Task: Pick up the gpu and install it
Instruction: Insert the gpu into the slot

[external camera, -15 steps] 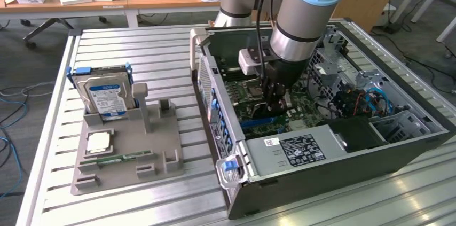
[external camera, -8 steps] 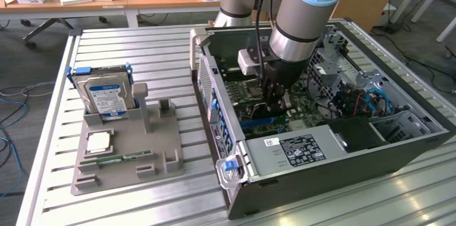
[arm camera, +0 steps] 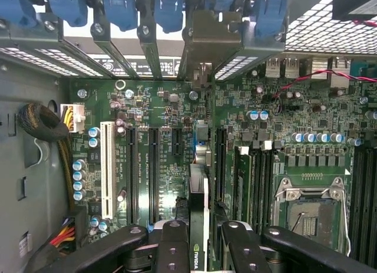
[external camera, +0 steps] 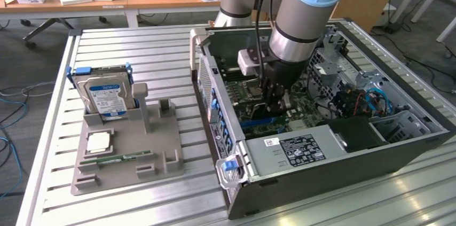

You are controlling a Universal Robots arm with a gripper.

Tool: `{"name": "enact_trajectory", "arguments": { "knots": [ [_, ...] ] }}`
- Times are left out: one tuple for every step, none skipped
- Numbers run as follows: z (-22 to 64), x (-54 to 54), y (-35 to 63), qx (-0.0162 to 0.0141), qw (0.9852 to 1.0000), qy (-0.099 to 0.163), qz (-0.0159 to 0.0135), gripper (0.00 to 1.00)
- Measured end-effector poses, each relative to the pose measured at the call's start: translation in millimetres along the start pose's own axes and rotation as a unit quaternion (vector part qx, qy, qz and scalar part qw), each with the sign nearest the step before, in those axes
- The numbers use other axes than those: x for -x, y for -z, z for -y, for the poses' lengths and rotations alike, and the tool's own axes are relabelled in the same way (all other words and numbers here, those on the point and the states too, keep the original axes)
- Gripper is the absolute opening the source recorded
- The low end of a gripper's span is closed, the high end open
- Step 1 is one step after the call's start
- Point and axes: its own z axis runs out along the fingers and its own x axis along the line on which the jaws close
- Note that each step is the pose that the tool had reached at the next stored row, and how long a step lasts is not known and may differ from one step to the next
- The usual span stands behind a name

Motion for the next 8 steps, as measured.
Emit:
{"name": "enact_trajectory", "arguments": {
  "knots": [
    [0.0, -0.1, -0.6, 0.0001, 1.0, 0.0, -0.0001, 0.26],
    [0.0, -0.2, -1.0, 0.0001, 1.0, 0.0, -0.0003, 0.26],
    [-0.1, -0.2, -1.3, 0.0001, 1.0, 0.0, -0.0003, 0.26],
    [-0.1, -0.2, -1.3, 0.0002, 1.0, 0.0, -0.0003, 0.26],
    [-0.1, -0.2, -1.3, 0.0002, 1.0, 0.0, -0.0004, 0.26],
    [-0.1, -0.2, -1.5, 0.0002, 1.0, 0.0, -0.0003, 0.26],
    [-0.2, 0.2, -1.8, 0.0001, 1.0, 0.0, -0.0002, 0.26],
    [-0.4, 0.6, -2.0, 0.0, 1.0, 0.0, -0.0002, 0.26]
  ]
}}
